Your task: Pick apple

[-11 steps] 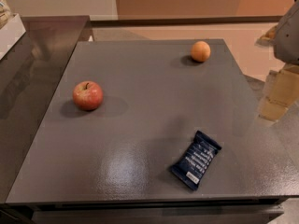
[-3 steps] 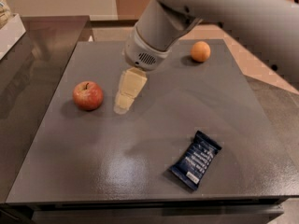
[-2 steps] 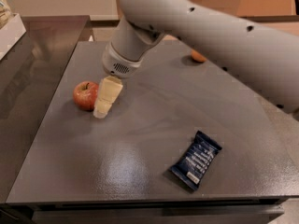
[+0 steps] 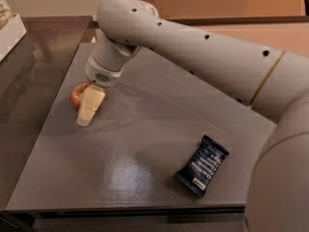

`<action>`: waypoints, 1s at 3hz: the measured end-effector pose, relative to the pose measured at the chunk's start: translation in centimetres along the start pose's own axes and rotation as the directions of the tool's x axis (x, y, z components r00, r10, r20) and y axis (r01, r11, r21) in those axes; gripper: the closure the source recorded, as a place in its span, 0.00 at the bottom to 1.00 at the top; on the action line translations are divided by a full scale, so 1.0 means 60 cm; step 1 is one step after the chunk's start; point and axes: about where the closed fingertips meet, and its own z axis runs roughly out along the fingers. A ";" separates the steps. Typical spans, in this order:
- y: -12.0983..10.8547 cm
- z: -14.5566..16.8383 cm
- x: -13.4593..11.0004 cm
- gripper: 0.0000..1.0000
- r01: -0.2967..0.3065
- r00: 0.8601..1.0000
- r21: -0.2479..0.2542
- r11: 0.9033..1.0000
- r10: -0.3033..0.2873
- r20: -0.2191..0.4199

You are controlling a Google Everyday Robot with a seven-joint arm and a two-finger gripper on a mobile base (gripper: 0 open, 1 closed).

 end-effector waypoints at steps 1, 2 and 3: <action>-0.001 0.000 -0.005 0.17 0.001 1.000 -0.002 1.000 -0.001 0.004; -0.002 -0.003 -0.007 0.41 0.001 1.000 -0.002 1.000 -0.001 0.005; -0.001 -0.037 -0.012 0.65 -0.008 0.999 0.018 1.000 0.007 0.039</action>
Offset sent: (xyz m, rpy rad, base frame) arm 0.0011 -0.0027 0.0336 0.0769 -0.0149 -0.0139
